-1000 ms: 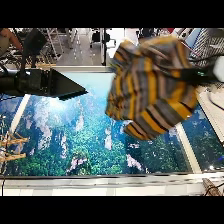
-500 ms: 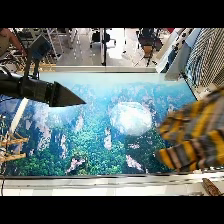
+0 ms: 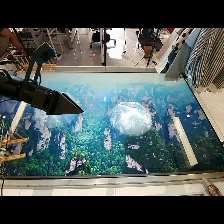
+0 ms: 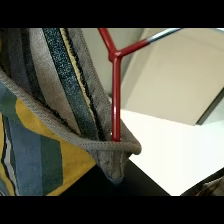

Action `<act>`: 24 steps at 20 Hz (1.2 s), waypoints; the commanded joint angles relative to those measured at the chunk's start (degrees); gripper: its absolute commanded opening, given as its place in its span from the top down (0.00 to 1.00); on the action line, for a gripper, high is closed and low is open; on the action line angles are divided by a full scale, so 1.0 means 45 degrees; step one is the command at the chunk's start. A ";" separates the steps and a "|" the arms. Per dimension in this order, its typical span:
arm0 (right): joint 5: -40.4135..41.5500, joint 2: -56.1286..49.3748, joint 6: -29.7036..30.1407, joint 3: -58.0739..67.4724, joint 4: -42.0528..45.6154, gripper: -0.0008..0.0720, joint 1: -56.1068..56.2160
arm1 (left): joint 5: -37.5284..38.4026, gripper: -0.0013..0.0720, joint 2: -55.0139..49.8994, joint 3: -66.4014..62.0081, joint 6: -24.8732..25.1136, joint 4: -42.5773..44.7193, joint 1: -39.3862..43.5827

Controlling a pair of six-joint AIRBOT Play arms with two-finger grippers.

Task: Fold the clothes and pants, and hang the long-sleeved shirts on hangers.

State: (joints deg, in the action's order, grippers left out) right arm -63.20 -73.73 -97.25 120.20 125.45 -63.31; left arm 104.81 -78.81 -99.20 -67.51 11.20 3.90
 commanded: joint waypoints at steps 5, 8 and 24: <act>0.2288 -0.0753 -0.2195 -0.0019 0.0651 0.97 -0.1836 | 0.0063 0.44 -0.0005 -0.0005 -0.0005 0.0068 -0.0044; 0.3483 -0.0884 -0.4444 -0.0024 0.1015 0.97 -0.1904 | 0.0063 0.44 -0.0005 -0.0005 -0.0928 0.0063 -0.0039; 0.6975 -0.1744 -1.1268 -0.0024 0.1132 0.97 -0.4396 | 0.0039 0.44 -0.0005 -0.0005 -0.1122 -0.0131 0.0345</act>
State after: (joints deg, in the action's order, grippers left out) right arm -35.14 -81.01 -141.25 120.11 131.15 -80.53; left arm 105.06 -78.81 -99.20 -72.03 11.20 4.99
